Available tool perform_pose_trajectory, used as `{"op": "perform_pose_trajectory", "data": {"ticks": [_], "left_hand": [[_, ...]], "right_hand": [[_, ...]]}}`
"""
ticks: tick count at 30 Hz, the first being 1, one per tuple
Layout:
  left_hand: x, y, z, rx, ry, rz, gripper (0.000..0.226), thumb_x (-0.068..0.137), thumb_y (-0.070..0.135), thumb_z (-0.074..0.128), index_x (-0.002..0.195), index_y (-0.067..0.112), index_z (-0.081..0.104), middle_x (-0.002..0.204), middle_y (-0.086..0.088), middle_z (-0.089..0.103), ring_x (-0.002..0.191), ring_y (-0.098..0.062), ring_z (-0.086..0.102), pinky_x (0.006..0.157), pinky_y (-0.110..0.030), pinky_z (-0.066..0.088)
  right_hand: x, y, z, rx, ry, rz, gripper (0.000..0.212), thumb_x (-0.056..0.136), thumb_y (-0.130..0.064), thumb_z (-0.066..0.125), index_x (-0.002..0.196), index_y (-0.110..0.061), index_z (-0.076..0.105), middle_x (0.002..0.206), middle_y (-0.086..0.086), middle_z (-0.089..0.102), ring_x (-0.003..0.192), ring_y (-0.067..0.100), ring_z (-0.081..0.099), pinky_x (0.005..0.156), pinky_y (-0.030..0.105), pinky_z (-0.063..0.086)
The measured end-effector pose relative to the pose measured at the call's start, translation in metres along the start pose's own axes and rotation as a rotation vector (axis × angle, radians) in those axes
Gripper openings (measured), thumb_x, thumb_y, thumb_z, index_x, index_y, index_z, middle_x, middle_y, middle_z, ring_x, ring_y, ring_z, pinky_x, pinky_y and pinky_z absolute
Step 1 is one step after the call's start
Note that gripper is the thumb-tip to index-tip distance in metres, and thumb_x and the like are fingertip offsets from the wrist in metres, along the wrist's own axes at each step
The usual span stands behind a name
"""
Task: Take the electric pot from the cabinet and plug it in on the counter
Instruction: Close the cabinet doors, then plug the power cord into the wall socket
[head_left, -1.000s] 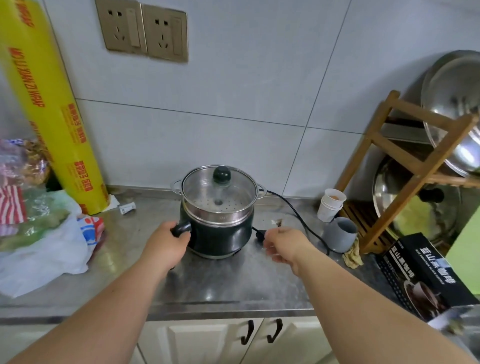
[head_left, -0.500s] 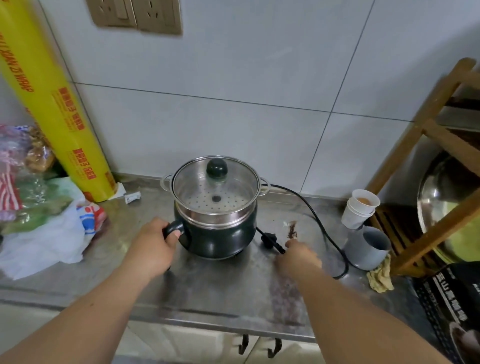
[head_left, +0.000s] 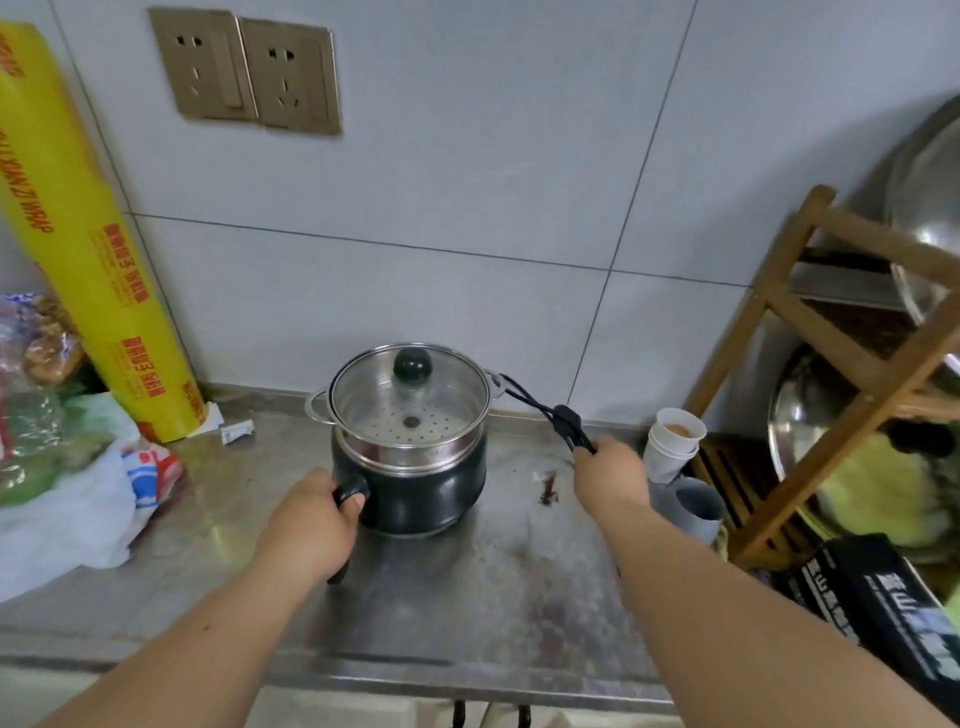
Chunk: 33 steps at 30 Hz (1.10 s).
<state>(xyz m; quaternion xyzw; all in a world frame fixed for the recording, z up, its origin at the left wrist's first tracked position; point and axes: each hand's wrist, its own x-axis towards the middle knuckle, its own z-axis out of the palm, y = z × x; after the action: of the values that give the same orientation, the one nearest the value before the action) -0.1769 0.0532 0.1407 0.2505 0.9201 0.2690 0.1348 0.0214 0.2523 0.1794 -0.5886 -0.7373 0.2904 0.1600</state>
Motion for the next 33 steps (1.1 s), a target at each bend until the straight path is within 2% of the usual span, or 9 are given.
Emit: {"op": "perform_pose_trajectory", "data": {"ticks": [2,4,8,12,16,18,22,28,33], "left_hand": [[-0.004,0.006,-0.001,-0.012,-0.033,0.012,0.023,0.090,0.036,0.052,0.095,0.014,0.050,0.095,-0.013,0.064,0.089,-0.033,0.061,0.074,-0.036,0.048],[-0.009,0.013,-0.002,-0.010,-0.057,0.027,0.027,0.090,0.034,0.053,0.105,0.012,0.051,0.106,-0.015,0.064,0.098,-0.035,0.061,0.079,-0.036,0.048],[-0.015,0.017,0.004,0.001,-0.121,0.063,0.038,0.089,0.032,0.055,0.116,0.006,0.049,0.120,-0.018,0.062,0.110,-0.036,0.059,0.088,-0.036,0.047],[-0.026,0.027,0.006,-0.010,-0.178,0.071,0.040,0.090,0.028,0.053,0.118,0.001,0.044,0.124,-0.022,0.060,0.113,-0.038,0.057,0.089,-0.035,0.045],[-0.035,0.036,-0.005,0.034,-0.246,0.088,0.042,0.089,0.027,0.051,0.121,-0.001,0.046,0.126,-0.021,0.057,0.113,-0.036,0.056,0.084,-0.032,0.044],[-0.039,0.044,-0.020,0.008,-0.235,0.127,0.038,0.085,0.025,0.049,0.115,0.001,0.054,0.120,-0.020,0.060,0.105,-0.034,0.059,0.078,-0.031,0.044],[-0.078,0.093,-0.066,-0.295,-0.233,0.355,0.020,0.089,0.020,0.048,0.074,0.015,0.059,0.079,-0.003,0.060,0.079,-0.024,0.054,0.072,-0.029,0.041],[-0.119,0.182,-0.119,-0.632,-0.433,0.557,0.024,0.090,0.041,0.047,0.076,0.026,0.059,0.104,-0.006,0.067,0.096,-0.025,0.063,0.096,-0.044,0.050],[-0.124,0.199,-0.127,-0.859,-0.436,0.531,0.018,0.087,0.026,0.057,0.078,0.012,0.063,0.073,-0.006,0.061,0.064,-0.024,0.053,0.069,-0.034,0.050]], "right_hand": [[-0.001,-0.009,-0.021,0.080,0.115,0.000,0.023,0.096,-0.018,0.042,0.088,-0.004,0.058,0.073,0.009,0.054,0.067,0.026,0.050,0.058,0.026,0.037],[-0.005,-0.018,-0.041,0.185,0.189,0.027,0.022,0.096,-0.020,0.042,0.091,-0.006,0.059,0.067,0.006,0.052,0.062,0.023,0.048,0.052,0.027,0.034],[-0.020,-0.035,-0.072,0.471,0.210,0.038,0.028,0.091,-0.022,0.048,0.103,-0.003,0.065,0.064,-0.001,0.052,0.064,0.020,0.053,0.059,0.032,0.045],[-0.056,-0.052,-0.085,0.780,0.203,0.043,0.026,0.089,-0.018,0.053,0.100,0.005,0.060,0.061,0.000,0.050,0.050,0.013,0.046,0.047,0.026,0.039],[-0.086,-0.063,-0.090,0.898,0.126,0.094,0.015,0.095,-0.010,0.047,0.086,-0.005,0.059,0.069,0.004,0.048,0.055,0.012,0.040,0.050,0.023,0.033],[-0.096,-0.064,-0.092,0.921,0.159,0.106,0.015,0.093,-0.013,0.053,0.081,-0.010,0.061,0.071,0.004,0.053,0.055,0.012,0.044,0.048,0.022,0.038],[-0.117,-0.073,-0.095,0.986,0.147,0.101,0.008,0.090,-0.016,0.059,0.090,-0.010,0.065,0.071,0.003,0.057,0.055,0.011,0.049,0.046,0.021,0.043],[-0.153,-0.097,-0.095,1.055,0.110,-0.029,0.015,0.092,-0.016,0.056,0.081,-0.009,0.064,0.069,0.005,0.057,0.055,0.013,0.048,0.049,0.021,0.045],[-0.176,-0.112,-0.104,1.129,0.063,-0.128,0.021,0.094,-0.015,0.052,0.078,-0.007,0.064,0.066,0.006,0.057,0.057,0.013,0.048,0.056,0.024,0.045]]}}
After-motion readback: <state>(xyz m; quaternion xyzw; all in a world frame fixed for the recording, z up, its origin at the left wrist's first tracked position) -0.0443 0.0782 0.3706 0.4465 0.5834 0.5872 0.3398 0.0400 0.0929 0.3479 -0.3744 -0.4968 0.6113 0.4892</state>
